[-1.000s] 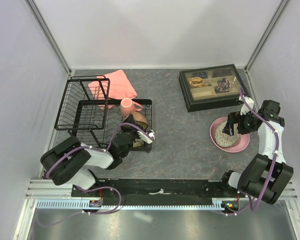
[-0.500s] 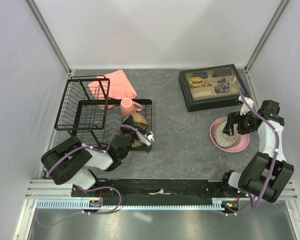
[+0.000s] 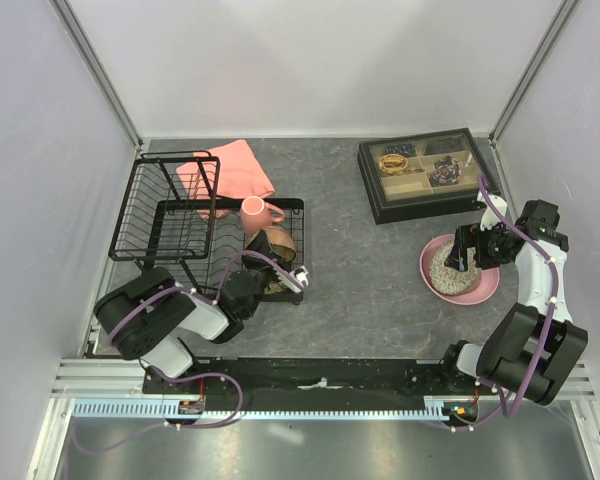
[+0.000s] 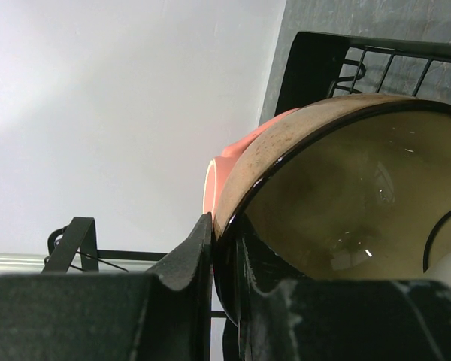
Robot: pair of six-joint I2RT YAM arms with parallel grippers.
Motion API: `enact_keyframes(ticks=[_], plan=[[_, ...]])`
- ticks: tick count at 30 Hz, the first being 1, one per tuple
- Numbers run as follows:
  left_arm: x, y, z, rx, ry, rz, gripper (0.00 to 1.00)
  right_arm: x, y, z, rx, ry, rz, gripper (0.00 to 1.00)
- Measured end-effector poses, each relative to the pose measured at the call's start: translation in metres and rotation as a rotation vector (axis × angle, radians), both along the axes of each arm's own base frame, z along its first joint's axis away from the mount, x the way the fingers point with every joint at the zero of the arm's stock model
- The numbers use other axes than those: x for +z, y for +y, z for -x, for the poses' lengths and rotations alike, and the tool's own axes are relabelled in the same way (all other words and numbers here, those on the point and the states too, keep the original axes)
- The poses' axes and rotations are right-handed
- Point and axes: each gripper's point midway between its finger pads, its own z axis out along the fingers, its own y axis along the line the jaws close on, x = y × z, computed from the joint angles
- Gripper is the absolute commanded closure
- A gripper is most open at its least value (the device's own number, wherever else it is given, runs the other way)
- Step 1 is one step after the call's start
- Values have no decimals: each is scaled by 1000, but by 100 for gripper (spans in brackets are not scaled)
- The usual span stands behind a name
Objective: Unload the mixed dishes from the dish rack
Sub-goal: Pick up the bowl from the dish rack.
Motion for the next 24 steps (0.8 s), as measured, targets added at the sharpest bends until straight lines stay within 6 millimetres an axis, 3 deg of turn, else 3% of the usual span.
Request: enact_keyframes(ticks=[24], plan=[[1, -3, 1, -15, -32, -26, 98, -3, 0, 0, 0, 13, -6, 5]])
